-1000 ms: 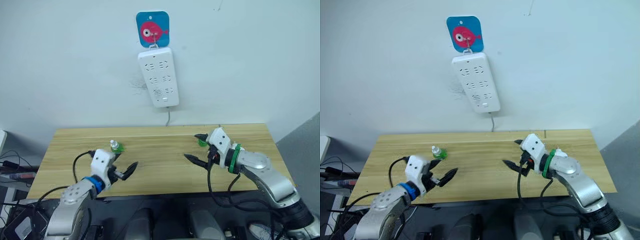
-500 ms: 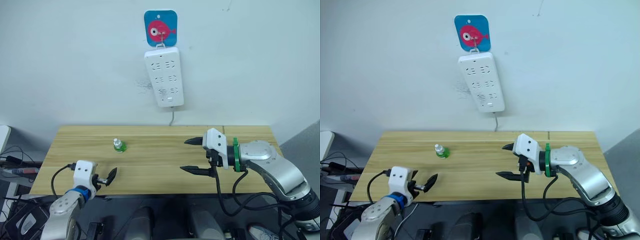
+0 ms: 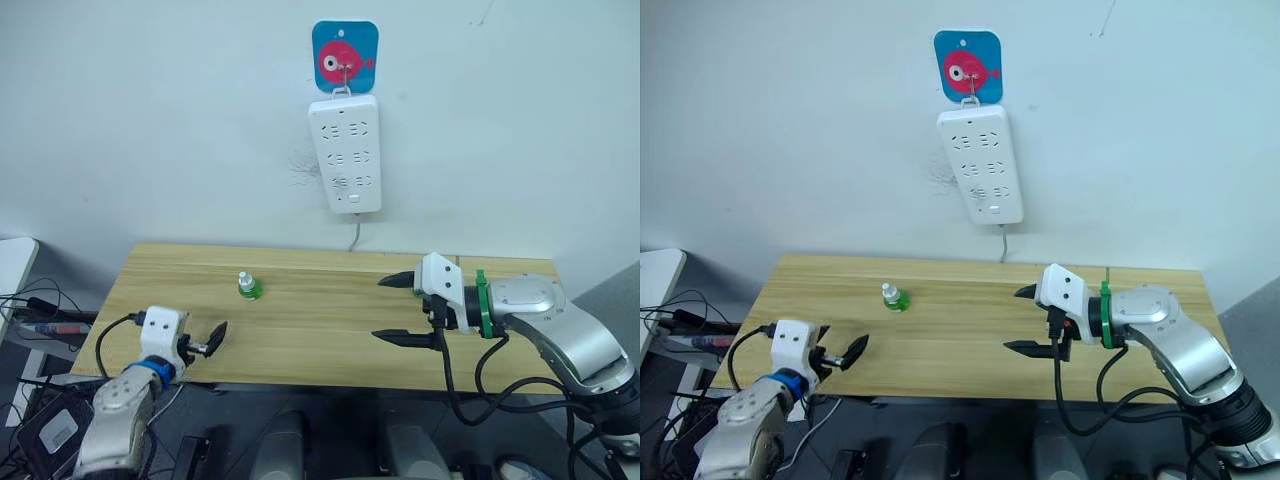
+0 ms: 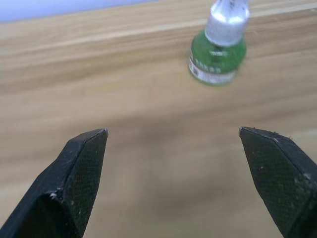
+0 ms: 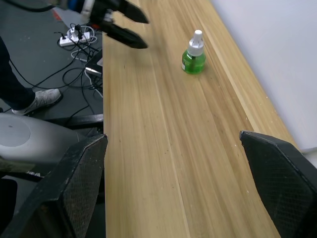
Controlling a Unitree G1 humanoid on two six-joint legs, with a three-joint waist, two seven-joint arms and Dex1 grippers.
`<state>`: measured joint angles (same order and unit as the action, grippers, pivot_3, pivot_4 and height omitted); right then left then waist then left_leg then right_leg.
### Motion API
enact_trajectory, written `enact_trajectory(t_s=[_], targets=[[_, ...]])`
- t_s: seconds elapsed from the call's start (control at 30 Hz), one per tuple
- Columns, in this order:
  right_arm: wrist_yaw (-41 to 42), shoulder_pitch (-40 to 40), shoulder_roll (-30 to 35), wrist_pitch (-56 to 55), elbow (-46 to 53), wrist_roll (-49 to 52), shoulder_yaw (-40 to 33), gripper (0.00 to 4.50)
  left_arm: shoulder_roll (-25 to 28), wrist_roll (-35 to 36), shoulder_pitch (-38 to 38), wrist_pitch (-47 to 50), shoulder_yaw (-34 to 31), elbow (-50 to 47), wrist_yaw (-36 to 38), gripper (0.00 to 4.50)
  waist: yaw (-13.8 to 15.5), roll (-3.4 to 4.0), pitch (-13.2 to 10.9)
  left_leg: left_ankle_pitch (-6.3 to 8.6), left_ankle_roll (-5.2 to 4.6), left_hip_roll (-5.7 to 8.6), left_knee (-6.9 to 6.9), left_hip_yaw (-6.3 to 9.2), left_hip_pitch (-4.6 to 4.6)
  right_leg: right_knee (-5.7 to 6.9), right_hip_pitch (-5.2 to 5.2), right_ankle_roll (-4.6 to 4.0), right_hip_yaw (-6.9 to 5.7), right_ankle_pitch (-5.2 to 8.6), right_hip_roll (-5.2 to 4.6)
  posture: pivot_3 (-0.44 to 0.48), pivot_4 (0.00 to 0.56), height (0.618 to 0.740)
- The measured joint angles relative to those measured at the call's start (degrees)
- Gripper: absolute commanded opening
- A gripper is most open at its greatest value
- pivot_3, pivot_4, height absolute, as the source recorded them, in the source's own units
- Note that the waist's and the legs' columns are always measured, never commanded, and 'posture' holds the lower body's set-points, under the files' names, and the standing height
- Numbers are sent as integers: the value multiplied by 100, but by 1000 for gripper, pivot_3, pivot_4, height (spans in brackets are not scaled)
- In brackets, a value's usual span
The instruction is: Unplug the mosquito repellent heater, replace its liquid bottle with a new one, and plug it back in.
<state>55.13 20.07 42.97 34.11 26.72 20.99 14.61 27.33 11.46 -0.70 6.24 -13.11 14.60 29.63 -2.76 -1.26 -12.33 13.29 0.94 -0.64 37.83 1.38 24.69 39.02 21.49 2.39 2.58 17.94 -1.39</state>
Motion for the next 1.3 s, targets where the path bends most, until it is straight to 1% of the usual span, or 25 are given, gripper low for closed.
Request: enact_trajectory(t_s=[0.17, 0.37, 0.53, 0.6, 0.83, 0.93, 1.03, 1.07, 1.1, 1.13, 1.23, 1.3], targets=[[-39, -69, 93, 195, 260, 12, -24, 4445, 26, -310, 851, -558, 287, 1333, 174, 4500, -25, 2, -30, 1, -1, -4, -8, 7, 3, 1, 6, -1, -33, 0, -8, -114, 261, 740], [-126, -169, 112, 486, 659, 64, -38, 4445, -77, -527, 1660, -1148, 590, 2447, 314, 4500, -52, -11, -109, 1, -2, -2, 0, 4, 3, 1, 3, -3, -31, -2, -13, -128, 271, 740], [-162, -188, 115, 622, 757, 66, -36, 4445, -302, -556, 2119, -1360, 682, 3026, 366, 4500, -60, -15, -151, 1, -2, -2, -1, 7, 6, 2, 6, -2, -40, -2, -12, -139, 275, 740], [-166, -189, 115, 665, 799, 66, -35, 4445, -324, -583, 2317, -1449, 712, 3269, 365, 4500, -64, -15, -159, 1, -2, -1, -1, 7, 6, 2, 7, -2, -43, -2, -12, -140, 275, 740], [-168, -190, 115, 749, 855, 66, -35, 4445, -354, -607, 2628, -1752, 706, 3773, 344, 4500, -99, -20, -183, 1, -2, 1, 1, 5, 7, 3, 5, 0, -44, -3, -11, -148, 273, 740], [-174, -214, 115, 772, 861, 65, -35, 4500, -369, -607, 2627, -1917, 707, 3809, 365, 3926, -105, -31, -195, 1, -1, 1, 0, 6, 7, 3, 6, 0, -45, -3, -12, -147, 270, 740], [-182, -257, 115, 773, 863, 61, -34, 4500, -389, -607, 2628, -2075, 707, 3804, 357, 2945, -105, -34, -198, 1, -1, 1, 0, 6, 7, 3, 6, 0, -45, -3, -12, -152, 262, 740], [-189, -265, 115, 770, 863, 57, -33, 4500, -387, -607, 2628, -2125, 706, 3797, 352, 2730, -105, -34, -198, 1, -1, 1, 0, 5, 7, 3, 6, 0, -44, -3, -12, -153, 260, 740], [-209, -266, 114, 763, 863, 51, -32, 4500, -377, -607, 2624, -2184, 704, 3781, 348, 2382, -107, -33, -199, 1, -1, 0, 0, 5, 7, 3, 7, 0, -45, -3, -12, -155, 257, 740], [-240, -266, 109, 745, 863, 46, -32, 4500, -350, -606, 2598, -2246, 699, 3730, 346, 2245, -111, -34, -199, 1, -1, 0, 0, 6, 7, 3, 7, 0, -45, -3, -12, -155, 253, 740], [-324, -267, 72, 629, 857, 12, -32, 4500, -164, -591, 2397, -2334, 634, 3327, 382, 2247, -149, -35, -199, 1, -1, -1, -1, 6, 7, 3, 8, 0, -44, -3, -12, -152, 245, 740], [-419, -256, -5, 629, 847, 28, -60, 4500, 1, -578, 2182, -2272, 645, 2734, 573, 2247, -178, -36, -200, 0, 0, -2, -2, 6, 8, 3, 8, 0, -44, -3, -12, -149, 238, 740]])
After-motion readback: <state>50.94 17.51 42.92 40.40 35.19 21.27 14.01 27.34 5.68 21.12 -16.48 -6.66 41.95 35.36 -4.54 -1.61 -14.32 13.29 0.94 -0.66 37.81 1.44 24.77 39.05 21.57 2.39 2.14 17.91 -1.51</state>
